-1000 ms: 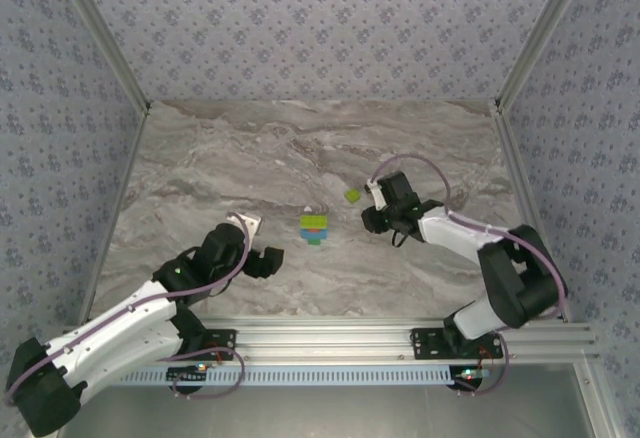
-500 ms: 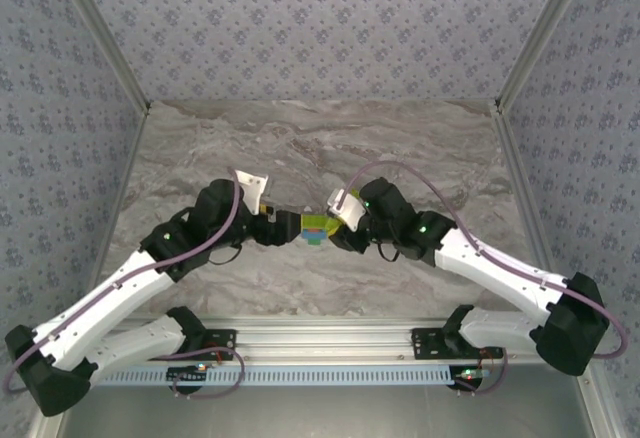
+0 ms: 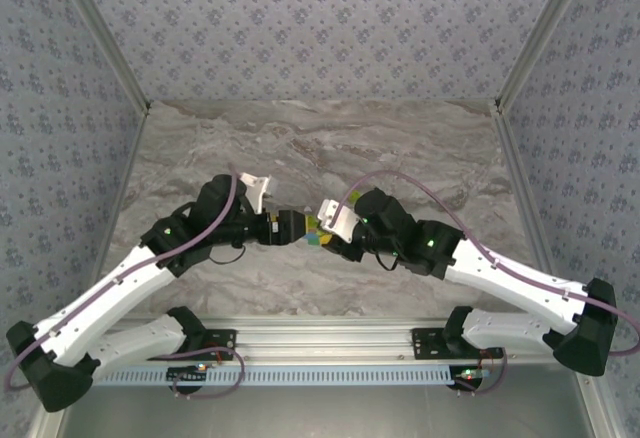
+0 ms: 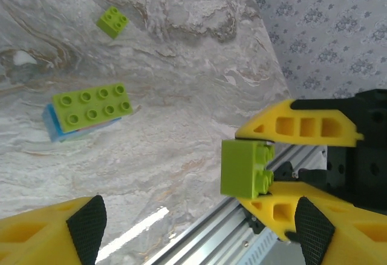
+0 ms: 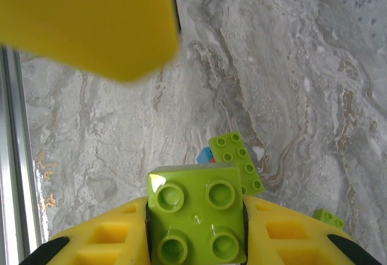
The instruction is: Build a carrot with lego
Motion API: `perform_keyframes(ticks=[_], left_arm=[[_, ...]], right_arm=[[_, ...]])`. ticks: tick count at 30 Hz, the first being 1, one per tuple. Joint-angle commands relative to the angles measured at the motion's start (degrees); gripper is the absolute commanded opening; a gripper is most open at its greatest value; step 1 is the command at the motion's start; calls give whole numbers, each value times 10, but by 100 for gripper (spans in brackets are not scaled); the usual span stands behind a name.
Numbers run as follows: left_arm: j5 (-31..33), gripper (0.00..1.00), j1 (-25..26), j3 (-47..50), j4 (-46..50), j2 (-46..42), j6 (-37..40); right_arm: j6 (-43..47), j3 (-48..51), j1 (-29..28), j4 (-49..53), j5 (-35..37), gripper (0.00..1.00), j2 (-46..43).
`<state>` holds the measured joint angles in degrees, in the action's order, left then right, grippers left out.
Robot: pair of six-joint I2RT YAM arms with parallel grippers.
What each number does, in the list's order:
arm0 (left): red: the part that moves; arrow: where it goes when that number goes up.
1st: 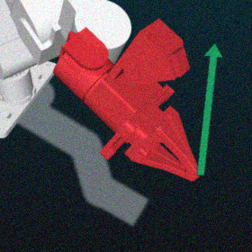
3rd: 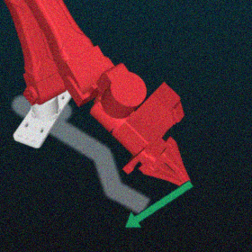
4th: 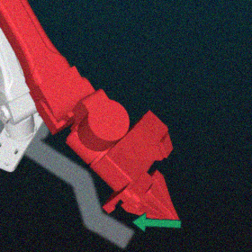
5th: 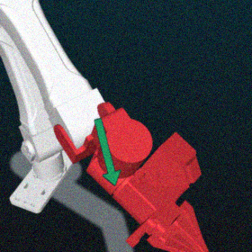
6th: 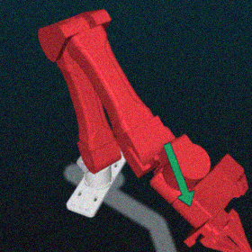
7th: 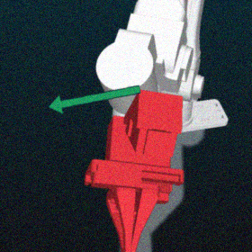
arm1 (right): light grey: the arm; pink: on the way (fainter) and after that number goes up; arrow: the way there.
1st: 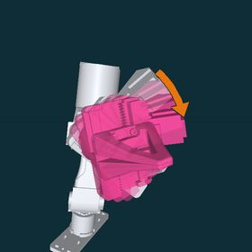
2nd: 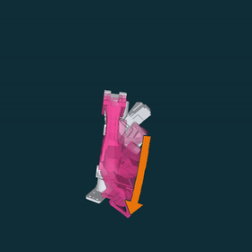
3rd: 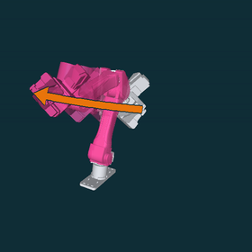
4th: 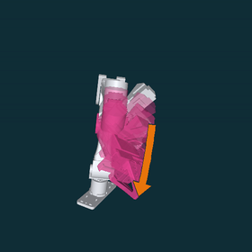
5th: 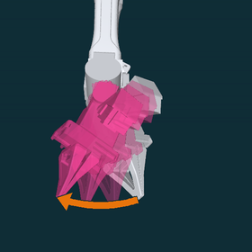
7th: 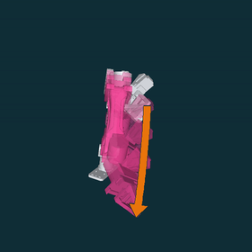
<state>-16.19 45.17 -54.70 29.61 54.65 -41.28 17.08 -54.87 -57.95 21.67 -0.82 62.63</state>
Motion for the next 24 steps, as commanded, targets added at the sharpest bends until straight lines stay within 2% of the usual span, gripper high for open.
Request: perform_keyframes(ticks=[1, 8, 14, 24], left_arm=[[-39, 84, 4, 11, -51, 11, -32], [-55, 78, -2, 24, -92, 22, -48], [-72, 68, -14, 38, -127, 17, -73], [-110, 66, -17, 52, -166, 26, -100]], right_arm=[[10, -27, -13, 10, 14, 34, 2], [9, -39, -31, 14, 22, 34, 3], [9, -40, -37, 11, 31, 34, 7], [18, -43, -35, -10, 37, 34, 25]])
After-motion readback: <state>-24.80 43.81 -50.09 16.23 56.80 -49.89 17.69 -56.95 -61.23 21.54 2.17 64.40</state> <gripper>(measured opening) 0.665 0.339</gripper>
